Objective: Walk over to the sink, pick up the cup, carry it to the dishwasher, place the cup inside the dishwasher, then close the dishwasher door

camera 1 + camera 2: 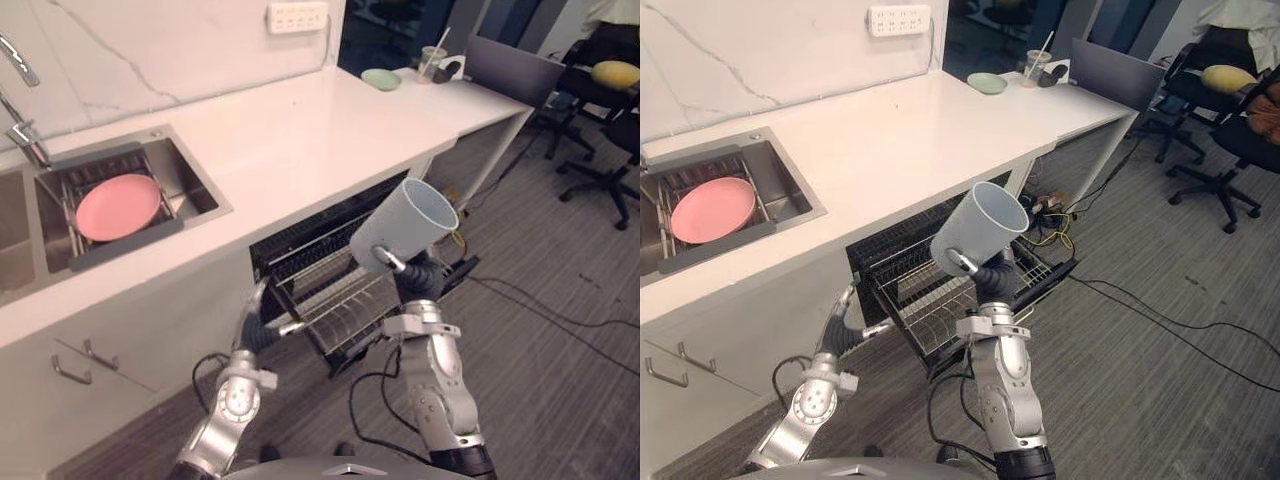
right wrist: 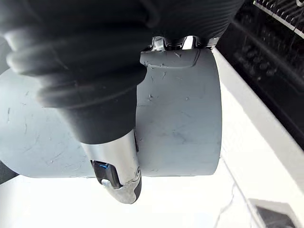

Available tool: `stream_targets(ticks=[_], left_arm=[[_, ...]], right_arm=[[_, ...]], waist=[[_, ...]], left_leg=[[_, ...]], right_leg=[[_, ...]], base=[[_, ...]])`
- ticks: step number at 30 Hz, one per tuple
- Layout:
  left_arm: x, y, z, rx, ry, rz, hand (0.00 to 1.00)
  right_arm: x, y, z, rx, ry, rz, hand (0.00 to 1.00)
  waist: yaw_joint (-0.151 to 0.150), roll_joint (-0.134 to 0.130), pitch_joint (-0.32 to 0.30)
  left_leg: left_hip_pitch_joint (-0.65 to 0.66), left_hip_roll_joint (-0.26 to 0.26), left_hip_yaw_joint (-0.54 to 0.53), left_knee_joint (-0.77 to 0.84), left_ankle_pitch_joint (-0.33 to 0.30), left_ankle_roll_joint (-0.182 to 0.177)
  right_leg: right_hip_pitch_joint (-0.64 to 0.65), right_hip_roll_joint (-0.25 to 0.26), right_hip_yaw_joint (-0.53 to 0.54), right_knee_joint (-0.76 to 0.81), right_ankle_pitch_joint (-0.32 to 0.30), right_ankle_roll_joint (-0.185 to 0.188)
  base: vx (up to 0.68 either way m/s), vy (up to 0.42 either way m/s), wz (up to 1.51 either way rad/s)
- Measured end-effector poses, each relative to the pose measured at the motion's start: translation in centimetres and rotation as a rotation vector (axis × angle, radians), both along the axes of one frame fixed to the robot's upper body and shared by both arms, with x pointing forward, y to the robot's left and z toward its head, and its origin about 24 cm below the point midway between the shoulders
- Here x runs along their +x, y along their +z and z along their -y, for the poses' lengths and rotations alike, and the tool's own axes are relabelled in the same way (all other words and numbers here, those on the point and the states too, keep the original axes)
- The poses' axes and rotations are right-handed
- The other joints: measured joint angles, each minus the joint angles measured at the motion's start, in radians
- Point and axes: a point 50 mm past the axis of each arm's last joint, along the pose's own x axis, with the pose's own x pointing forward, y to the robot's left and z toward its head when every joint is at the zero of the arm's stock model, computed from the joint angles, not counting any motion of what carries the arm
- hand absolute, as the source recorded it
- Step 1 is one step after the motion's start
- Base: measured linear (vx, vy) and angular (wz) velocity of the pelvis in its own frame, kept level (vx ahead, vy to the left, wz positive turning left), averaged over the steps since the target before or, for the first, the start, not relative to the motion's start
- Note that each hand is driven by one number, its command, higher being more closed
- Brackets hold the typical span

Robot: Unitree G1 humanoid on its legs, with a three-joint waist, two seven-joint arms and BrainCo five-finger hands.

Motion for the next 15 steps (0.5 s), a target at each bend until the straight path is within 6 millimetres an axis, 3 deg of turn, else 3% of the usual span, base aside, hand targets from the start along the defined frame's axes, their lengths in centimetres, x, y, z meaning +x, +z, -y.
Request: stream_targets(ticks=[5, 11, 15], left_arm=[[-1.0, -2.6, -3.2, -0.006, 0.116, -0.130, 0.00], [-1.5, -3.6, -5.4, -0.013, 0.202, -0.167, 0.00], [-1.3, -3.6, -6.2, -0.019, 0.226, -0.153, 0.00]], right_arm=[[2.2, -1.8, 2.8, -0.185, -0.071, -0.110, 1.00], [6.5, 0.3, 4.6, -0.320, -0.140, -0.111, 1.00], [9.4, 1.1, 5.7, -0.426, -0.161, -0.170, 1.00]], waist=[[0.038, 0.001, 0.069], [0.077, 0.010, 0.181], [0.122, 0.016, 0.261]], left_leg=[[-0.064, -0.002, -0.044, 0.002, 0.028, -0.001], [-0.131, 0.001, -0.092, 0.005, 0.064, 0.000], [-0.176, 0.005, -0.118, 0.006, 0.091, 0.007]], right_leg=[[-0.042, -0.002, -0.043, 0.001, 0.011, -0.007], [-0.085, 0.002, -0.094, 0.000, 0.025, -0.019], [-0.119, 0.007, -0.123, 0.002, 0.032, -0.028]], base=[[-0.02, 0.019, 0.28], [-0.03, -0.007, 0.25], [-0.01, -0.020, 0.23]])
